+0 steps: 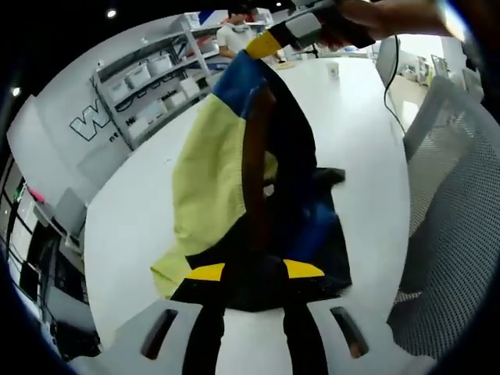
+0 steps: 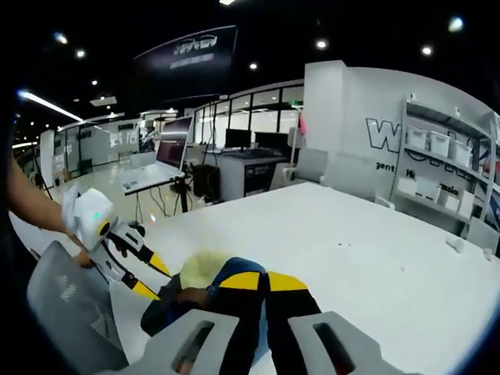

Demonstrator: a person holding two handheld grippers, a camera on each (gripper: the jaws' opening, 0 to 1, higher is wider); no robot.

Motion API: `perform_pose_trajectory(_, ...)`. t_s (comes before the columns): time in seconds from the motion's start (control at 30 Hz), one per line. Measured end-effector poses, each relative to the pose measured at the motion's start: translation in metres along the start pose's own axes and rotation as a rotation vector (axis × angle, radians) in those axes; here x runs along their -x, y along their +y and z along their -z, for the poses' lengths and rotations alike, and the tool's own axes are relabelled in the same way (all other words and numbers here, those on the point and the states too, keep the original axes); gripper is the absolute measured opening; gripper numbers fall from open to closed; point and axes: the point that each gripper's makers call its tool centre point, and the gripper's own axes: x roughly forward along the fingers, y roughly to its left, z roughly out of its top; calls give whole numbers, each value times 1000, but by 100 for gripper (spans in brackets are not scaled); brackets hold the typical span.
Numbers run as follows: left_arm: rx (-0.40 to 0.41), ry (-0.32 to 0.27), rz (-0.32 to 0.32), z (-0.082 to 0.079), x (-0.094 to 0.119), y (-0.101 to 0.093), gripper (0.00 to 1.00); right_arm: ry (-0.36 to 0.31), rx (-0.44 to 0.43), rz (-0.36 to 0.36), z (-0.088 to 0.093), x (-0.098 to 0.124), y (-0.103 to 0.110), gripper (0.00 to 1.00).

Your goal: Fold the garment on the visible template until the final outline fits inside the template.

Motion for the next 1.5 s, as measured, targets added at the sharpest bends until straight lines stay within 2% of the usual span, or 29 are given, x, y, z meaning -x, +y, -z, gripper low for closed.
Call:
perform_pose_trajectory(0.23,5,-4,-10,-4,-10,0,29,0,-3,2,0,1,0,0)
perform_pose_trajectory(0.43,-6,3,-80,-3,-19,8,28,-2,-10,8,-1,4,-1,0)
perform_pose_trajectory(0.8,-46,55,-151,7,-33,12,29,-5,-32,11,0,6,-2,0)
perform_pose_trajectory(0.87,-47,63,-173,9,-35,15,27,-4,-33,10,0,6,-1,0)
perform_pose_trajectory(1.1,-31,55,-182,7,-35,21,22,-3,-39,13,1,7,-3,0)
perform_pose_trajectory(1.27,-14,35,-188,5,-31,23,12,0,-40,17,3,9,-5,0)
perform_pose_trajectory(1.5,14,9,-203,3,-23,31,6,8,-38,17,6,9,-5,0)
